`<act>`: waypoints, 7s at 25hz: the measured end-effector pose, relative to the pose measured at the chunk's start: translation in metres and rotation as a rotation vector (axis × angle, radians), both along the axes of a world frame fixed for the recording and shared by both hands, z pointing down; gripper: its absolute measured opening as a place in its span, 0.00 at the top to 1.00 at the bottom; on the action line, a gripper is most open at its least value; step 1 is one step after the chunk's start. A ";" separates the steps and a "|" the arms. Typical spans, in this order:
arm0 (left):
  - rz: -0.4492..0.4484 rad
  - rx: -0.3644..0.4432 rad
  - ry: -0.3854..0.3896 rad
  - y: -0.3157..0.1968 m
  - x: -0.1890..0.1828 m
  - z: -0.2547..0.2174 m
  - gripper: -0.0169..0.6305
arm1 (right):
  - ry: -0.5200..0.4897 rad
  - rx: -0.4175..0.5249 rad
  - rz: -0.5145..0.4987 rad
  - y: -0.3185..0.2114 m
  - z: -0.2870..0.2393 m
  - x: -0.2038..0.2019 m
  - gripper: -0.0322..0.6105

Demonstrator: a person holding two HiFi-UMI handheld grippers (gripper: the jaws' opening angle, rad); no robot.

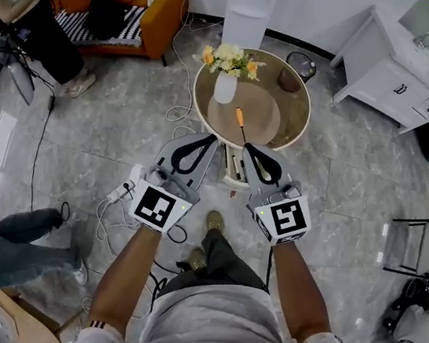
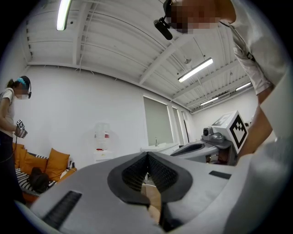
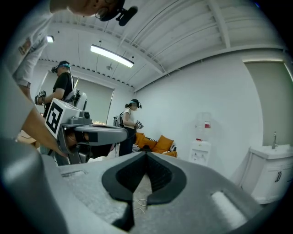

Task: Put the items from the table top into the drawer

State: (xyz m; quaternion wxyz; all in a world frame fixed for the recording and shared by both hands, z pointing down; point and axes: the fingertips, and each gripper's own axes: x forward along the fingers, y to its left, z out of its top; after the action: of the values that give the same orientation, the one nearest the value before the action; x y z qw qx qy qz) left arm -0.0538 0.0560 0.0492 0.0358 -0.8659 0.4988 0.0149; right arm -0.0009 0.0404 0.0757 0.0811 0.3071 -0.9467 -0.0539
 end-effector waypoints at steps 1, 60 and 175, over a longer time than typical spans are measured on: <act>-0.005 0.002 -0.001 -0.008 -0.001 0.004 0.97 | 0.011 0.000 0.005 -0.008 0.006 0.000 0.95; 0.024 -0.201 -0.055 -0.224 -0.025 0.302 0.97 | 0.288 -0.383 0.269 -0.240 0.389 0.000 0.79; -0.053 -0.177 -0.007 -0.116 0.073 0.505 0.97 | 0.417 -0.418 0.224 -0.106 0.610 0.093 0.81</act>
State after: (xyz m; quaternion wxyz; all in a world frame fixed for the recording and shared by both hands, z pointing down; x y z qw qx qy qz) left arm 0.0191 -0.0598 0.5542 -0.0388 -0.8523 0.5206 -0.0335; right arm 0.0924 -0.0660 0.6861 0.3402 0.3687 -0.8604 0.0891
